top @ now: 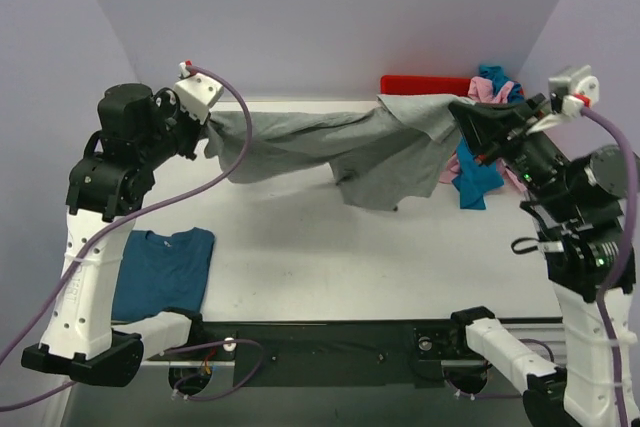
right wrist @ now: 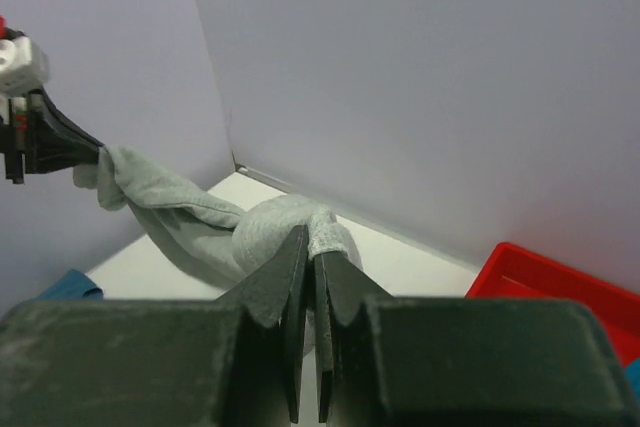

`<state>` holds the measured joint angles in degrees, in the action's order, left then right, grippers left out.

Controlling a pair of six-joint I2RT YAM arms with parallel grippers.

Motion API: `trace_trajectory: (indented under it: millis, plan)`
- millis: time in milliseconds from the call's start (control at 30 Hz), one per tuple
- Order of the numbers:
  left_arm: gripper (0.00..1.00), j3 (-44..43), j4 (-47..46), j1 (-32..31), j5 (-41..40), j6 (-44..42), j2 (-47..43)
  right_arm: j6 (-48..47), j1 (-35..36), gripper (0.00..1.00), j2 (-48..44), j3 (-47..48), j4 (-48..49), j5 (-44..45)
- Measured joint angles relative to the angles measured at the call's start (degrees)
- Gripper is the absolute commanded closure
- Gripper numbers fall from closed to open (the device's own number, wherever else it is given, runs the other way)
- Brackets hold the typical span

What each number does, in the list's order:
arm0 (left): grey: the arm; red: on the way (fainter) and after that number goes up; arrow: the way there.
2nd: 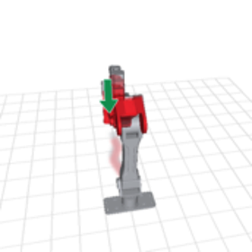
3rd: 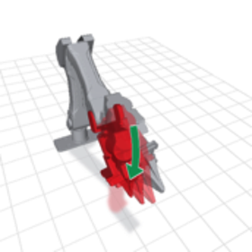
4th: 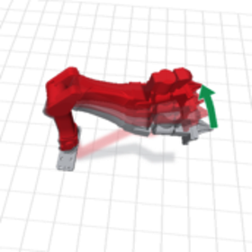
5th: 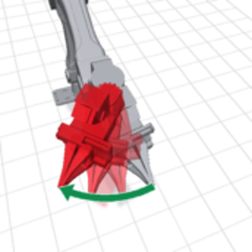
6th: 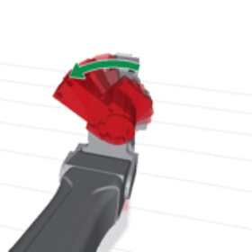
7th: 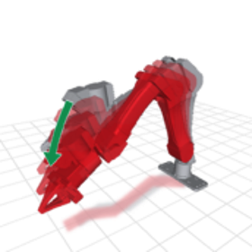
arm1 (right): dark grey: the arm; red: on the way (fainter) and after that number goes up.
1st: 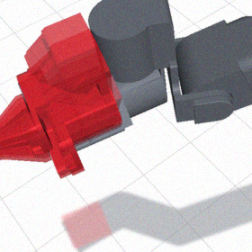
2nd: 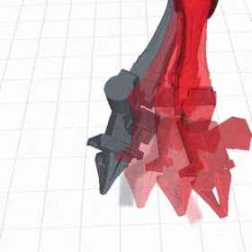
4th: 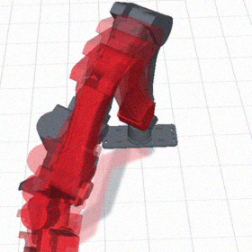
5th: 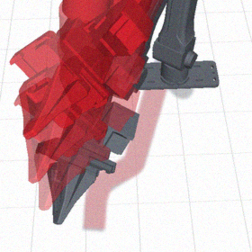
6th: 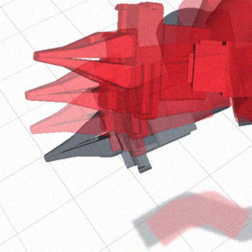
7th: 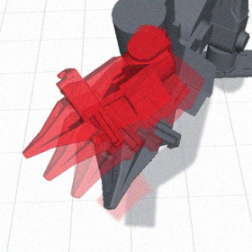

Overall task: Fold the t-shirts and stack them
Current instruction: Move the tshirt to the center of the board

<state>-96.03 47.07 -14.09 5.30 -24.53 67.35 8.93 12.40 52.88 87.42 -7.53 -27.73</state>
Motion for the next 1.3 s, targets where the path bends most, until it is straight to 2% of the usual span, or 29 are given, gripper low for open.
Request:
trace_trajectory:
  millis: [167,333,500,600,667,700,733,767,800,867,933,1000,1067,1167,1300]
  plan:
    - [1.00,-5.6,10.3,0.0,1.1,1.0,0.0,0.0,0.0,1.00,-6.2,0.3,-1.2,-0.8]
    - [1.00,-9.6,12.5,0.0,1.1,1.3,0.0,-0.6,0.0,1.00,-4.9,2.6,-1.4,-0.5]
    - [1.00,-3.3,8.8,0.6,1.0,0.9,1.9,-1.7,0.0,1.00,7.6,8.1,-1.3,-0.4]
    - [1.00,2.2,4.1,2.7,1.2,0.7,6.9,-2.4,0.0,1.00,20.1,12.1,-0.2,-0.8]
    - [0.69,4.5,0.3,4.3,1.2,0.8,12.6,-2.6,0.0,1.00,30.2,16.4,0.2,-2.1]
    - [0.38,4.7,-1.3,4.9,1.1,0.8,15.9,-2.5,0.0,0.80,36.1,19.3,-0.1,-2.8]
    - [0.18,4.7,-3.1,5.3,0.8,0.9,19.4,-2.2,0.1,0.66,42.0,23.1,-0.7,-3.4]
    - [0.15,4.7,-5.4,5.6,0.4,0.8,22.5,-1.4,0.1,0.40,47.7,26.9,-1.5,-3.6]
    - [0.14,4.6,-7.4,5.7,-0.2,1.0,25.5,-1.0,0.1,0.35,53.8,31.8,-2.8,-3.6]
    - [0.13,2.2,-9.5,5.8,-1.6,1.4,31.4,-0.6,0.2,0.17,64.3,40.1,-5.7,-2.0]
    - [0.13,-0.4,-11.4,5.8,-2.5,1.4,36.0,-0.6,0.6,0.16,70.0,42.1,-9.2,1.2]
    - [0.13,-0.6,-12.5,5.8,-2.5,1.1,37.2,-0.9,0.9,0.16,70.1,37.7,-12.6,5.1]
    - [0.13,1.7,-14.3,5.8,-1.7,0.1,35.7,-1.6,1.9,0.16,66.1,29.3,-13.6,9.9]
    - [0.12,12.0,-17.0,5.7,0.7,-2.9,27.1,-2.1,6.2,0.18,53.2,10.6,-15.0,18.8]
    - [0.12,26.1,-17.0,5.2,4.4,-7.3,13.0,0.6,14.4,0.26,33.9,-8.8,-15.5,24.3]
